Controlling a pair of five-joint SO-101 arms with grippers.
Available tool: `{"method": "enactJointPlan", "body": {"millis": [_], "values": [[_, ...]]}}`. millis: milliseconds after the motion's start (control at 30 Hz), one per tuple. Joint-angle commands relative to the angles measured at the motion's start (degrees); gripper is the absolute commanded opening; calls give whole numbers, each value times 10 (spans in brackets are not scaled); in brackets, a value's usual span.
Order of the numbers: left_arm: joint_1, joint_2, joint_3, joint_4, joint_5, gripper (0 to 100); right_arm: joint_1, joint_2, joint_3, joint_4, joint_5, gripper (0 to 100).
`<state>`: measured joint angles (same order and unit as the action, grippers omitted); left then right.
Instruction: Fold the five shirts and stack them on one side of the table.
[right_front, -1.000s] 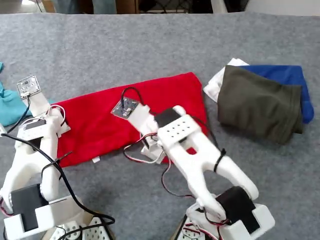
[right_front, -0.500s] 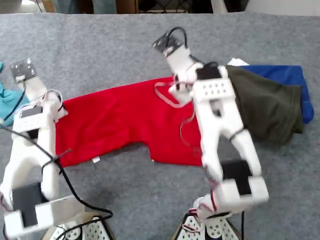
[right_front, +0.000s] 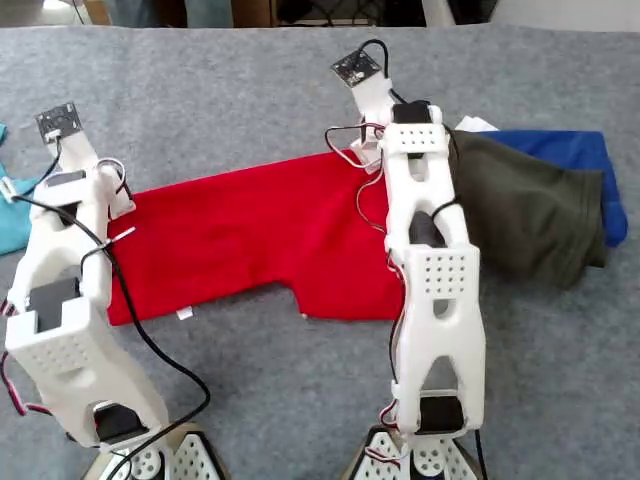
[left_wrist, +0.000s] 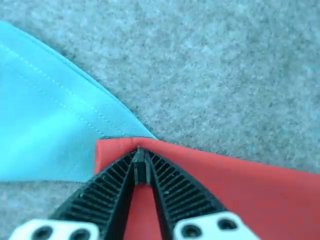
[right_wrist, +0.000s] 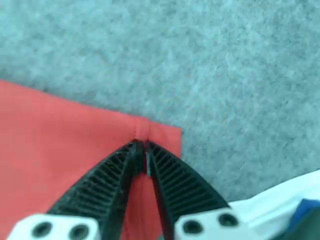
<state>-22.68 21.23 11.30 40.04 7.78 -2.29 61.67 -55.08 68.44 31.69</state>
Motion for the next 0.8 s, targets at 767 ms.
{"method": "enactJointPlan", "body": {"millis": [767], "values": [[0, -243, 114, 82, -112, 29, -7, -315, -104, 330, 33, 15]]}}
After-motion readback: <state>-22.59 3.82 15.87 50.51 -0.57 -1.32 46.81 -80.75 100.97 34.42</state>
